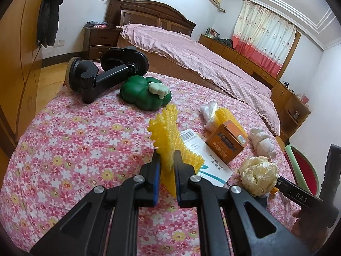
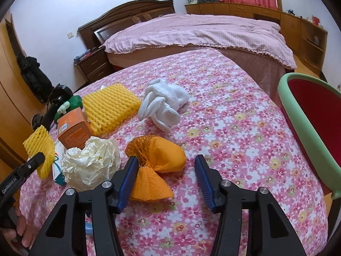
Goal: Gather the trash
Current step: 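Lift the yellow foam net with the left tool while the right tool grasps the orange wrapper, then carry the orange wrapper in the right tool over the red bucket while the left tool carries the foam net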
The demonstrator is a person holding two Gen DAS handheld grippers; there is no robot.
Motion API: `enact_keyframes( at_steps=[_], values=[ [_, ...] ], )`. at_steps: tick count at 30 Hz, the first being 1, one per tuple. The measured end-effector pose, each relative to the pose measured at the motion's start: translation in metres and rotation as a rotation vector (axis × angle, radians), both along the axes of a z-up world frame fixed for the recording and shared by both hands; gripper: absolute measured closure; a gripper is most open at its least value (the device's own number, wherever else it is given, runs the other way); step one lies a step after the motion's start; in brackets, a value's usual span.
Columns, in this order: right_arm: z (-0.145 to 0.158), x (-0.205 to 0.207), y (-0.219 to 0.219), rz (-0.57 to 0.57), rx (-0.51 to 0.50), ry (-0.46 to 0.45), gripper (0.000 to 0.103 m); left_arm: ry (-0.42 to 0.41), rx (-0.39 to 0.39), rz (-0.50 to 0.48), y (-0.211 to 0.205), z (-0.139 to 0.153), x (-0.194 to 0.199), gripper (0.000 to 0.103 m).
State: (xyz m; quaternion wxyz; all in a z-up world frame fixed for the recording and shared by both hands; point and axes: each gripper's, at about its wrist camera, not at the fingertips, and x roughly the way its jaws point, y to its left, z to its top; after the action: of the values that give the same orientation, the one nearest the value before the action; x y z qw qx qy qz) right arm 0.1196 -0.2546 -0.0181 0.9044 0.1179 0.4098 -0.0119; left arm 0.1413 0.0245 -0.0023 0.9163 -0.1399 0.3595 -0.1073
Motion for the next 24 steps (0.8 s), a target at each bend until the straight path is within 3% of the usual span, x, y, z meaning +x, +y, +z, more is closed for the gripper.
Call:
enact_keyframes(
  at_steps=[4,7,24],
  values=[
    [0.000,-0.003,-0.003,-0.005,0.013,0.002,0.076,0.002,-0.006,0.003,0.001,-0.001,0.000,0.092],
    [0.000,-0.006,-0.003,0.011,0.030,0.003,0.085,0.006,-0.011,0.001,0.002,-0.001,0.000,0.092],
    [0.033,-0.069,-0.027,-0.072,0.073,-0.095,0.089,-0.069,0.011,0.011,0.002,0.019,-0.022,0.092]
  ],
)
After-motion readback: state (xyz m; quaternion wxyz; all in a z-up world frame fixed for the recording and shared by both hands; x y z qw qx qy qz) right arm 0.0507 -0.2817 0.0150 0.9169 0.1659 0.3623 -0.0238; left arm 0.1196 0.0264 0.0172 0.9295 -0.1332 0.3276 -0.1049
